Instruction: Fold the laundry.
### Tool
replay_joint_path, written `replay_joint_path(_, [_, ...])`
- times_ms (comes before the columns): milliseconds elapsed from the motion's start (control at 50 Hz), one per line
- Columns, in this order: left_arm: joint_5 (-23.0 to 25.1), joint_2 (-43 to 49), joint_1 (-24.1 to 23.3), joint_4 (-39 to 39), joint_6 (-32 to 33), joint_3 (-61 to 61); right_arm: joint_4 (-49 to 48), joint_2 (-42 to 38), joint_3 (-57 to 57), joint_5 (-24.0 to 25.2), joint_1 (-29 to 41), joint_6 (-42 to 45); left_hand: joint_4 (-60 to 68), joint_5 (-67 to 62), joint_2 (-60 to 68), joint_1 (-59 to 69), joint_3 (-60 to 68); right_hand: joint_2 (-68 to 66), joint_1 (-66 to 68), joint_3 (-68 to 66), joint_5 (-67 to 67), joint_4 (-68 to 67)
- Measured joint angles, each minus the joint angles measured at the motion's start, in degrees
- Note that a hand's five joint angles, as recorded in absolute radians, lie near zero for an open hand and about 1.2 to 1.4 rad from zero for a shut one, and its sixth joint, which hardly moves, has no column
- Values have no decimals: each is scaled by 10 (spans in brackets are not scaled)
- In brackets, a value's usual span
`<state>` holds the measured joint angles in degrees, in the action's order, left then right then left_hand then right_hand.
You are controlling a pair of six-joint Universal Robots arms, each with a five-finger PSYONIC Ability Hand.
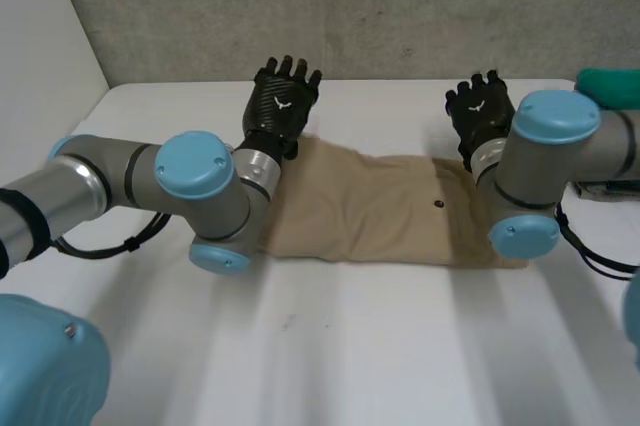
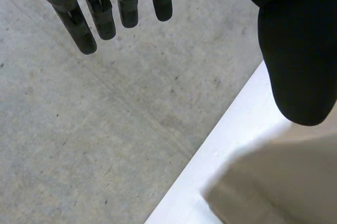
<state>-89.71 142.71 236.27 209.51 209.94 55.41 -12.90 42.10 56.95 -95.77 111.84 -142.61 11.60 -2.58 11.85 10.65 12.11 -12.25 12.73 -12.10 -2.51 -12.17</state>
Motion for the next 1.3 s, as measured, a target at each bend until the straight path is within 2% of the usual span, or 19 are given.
replay_joint_path(160, [2,-113,-14,5,-20,136,96,167,176,49,-27,-84,0,0,0,0,0,0,0,0,0,0])
replay_joint_path(260, [2,-147,-17,4,-39,185,165,187,237,86,-64,-109,0,0,0,0,0,0,0,0,0,0])
replay_joint_path(380, [2,-159,-19,4,-58,211,177,162,263,108,-98,-127,0,0,0,0,0,-5,5,-6,-7,-6])
replay_joint_path(400, [2,-159,-19,4,-61,212,172,155,264,109,-101,-128,0,0,0,0,0,-61,57,-62,-63,-62])
replay_joint_path(420, [2,-158,-19,4,-64,214,162,142,262,110,-105,-127,0,0,0,0,0,-185,180,-183,-173,-182])
replay_joint_path(480, [1,-157,-21,3,-70,216,133,118,257,109,-114,-124,0,0,0,0,0,-379,312,-372,-343,-368])
replay_joint_path(500, [1,-157,-22,3,-71,216,123,114,255,108,-117,-121,0,0,0,0,0,-502,367,-503,-452,-500])
replay_joint_path(640, [0,-175,-25,3,-74,230,73,144,261,91,-152,-44,0,0,0,0,0,-535,374,-548,-530,-563])
replay_joint_path(760, [0,-205,-23,3,-74,249,58,188,267,63,-167,103,0,0,0,0,0,-541,374,-551,-544,-563])
replay_joint_path(860, [-1,-219,-19,3,-74,257,22,195,253,82,-104,175,0,0,0,0,0,-546,374,-556,-544,-565])
replay_joint_path(940, [-2,-227,-15,1,-79,262,-15,189,247,153,-13,194,0,0,0,0,0,-547,374,-556,-544,-565])
replay_joint_path(1020, [-3,-238,-10,-2,-97,268,-36,159,248,264,67,199,0,0,0,0,0,-546,374,-559,-546,-566])
replay_joint_path(1080, [-6,-245,-8,-3,-115,271,-34,133,243,313,97,200,0,0,0,0,0,-426,342,-434,-426,-438])
replay_joint_path(1120, [-11,-253,-5,-4,-135,272,-24,109,232,337,114,199,0,0,0,0,0,-171,150,-190,-185,-186])
replay_joint_path(1140, [-13,-255,-4,-4,-142,272,-19,103,227,338,117,198,0,0,0,0,0,-111,86,-128,-111,-125])
replay_joint_path(1160, [-16,-257,-3,-5,-147,272,-15,100,223,337,118,196,0,0,0,0,0,-111,86,-128,-111,-125])
replay_joint_path(1180, [-18,-259,-2,-5,-154,272,-8,97,218,331,119,189,0,0,0,0,0,-22,15,-28,-17,-27])
replay_joint_path(1240, [-23,-265,0,-5,-167,270,2,104,212,311,114,155,0,0,0,0,0,-2,3,-3,0,-3])
replay_joint_path(1300, [-26,-269,-2,-5,-176,263,11,144,214,286,90,28,0,0,0,0,0,-2,3,-2,0,0])
